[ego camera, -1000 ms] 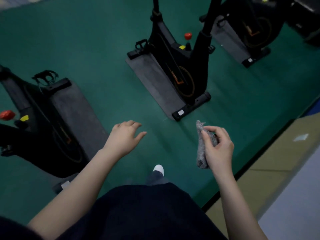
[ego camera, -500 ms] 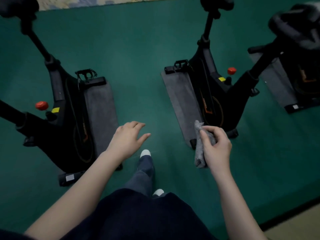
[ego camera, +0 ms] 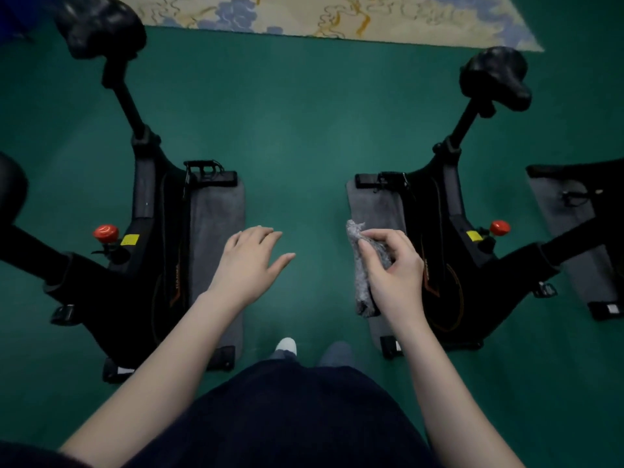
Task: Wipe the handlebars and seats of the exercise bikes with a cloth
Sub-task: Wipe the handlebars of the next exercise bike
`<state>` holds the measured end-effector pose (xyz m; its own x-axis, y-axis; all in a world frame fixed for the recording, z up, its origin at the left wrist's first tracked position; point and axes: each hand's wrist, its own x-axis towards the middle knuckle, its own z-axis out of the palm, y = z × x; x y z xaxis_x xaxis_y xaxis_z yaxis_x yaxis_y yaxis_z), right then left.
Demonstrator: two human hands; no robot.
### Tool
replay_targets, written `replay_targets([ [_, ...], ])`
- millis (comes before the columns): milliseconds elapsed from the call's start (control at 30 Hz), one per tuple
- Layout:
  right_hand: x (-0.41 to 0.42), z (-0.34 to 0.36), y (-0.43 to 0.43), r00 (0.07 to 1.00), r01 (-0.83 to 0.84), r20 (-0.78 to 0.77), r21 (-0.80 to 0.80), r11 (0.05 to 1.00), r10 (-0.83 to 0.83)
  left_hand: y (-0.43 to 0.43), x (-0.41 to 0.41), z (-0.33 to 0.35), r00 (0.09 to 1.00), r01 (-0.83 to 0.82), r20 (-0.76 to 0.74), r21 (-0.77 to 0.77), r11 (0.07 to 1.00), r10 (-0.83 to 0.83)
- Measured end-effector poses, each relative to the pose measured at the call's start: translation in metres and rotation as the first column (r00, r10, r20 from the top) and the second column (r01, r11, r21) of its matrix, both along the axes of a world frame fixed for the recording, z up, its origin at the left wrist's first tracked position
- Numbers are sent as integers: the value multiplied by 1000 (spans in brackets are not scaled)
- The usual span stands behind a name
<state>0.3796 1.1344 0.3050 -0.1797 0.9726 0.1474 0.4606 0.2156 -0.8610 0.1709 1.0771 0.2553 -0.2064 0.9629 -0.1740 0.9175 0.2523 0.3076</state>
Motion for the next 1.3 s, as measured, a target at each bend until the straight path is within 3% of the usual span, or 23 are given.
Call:
replay_targets([
  [233, -52, -10, 69, 983, -183, -16, -25, 983, 183, 22, -29, -2, 979, -203, 16, -49, 978, 204],
  [500, -93, -16, 185, 906, -422, -33, -50, 905, 421, 86, -47, -1, 885, -465, -4, -70, 883, 466],
  [867, -137, -19, 313, 780, -625, -28, -82, 776, 626, 181, -46, 7, 769, -640, -35, -49, 767, 639],
  [1300, -271, -22, 339, 568, -822, -26, -74, 565, 822, 165, -123, -3, 483, -874, -6, -68, 482, 875],
])
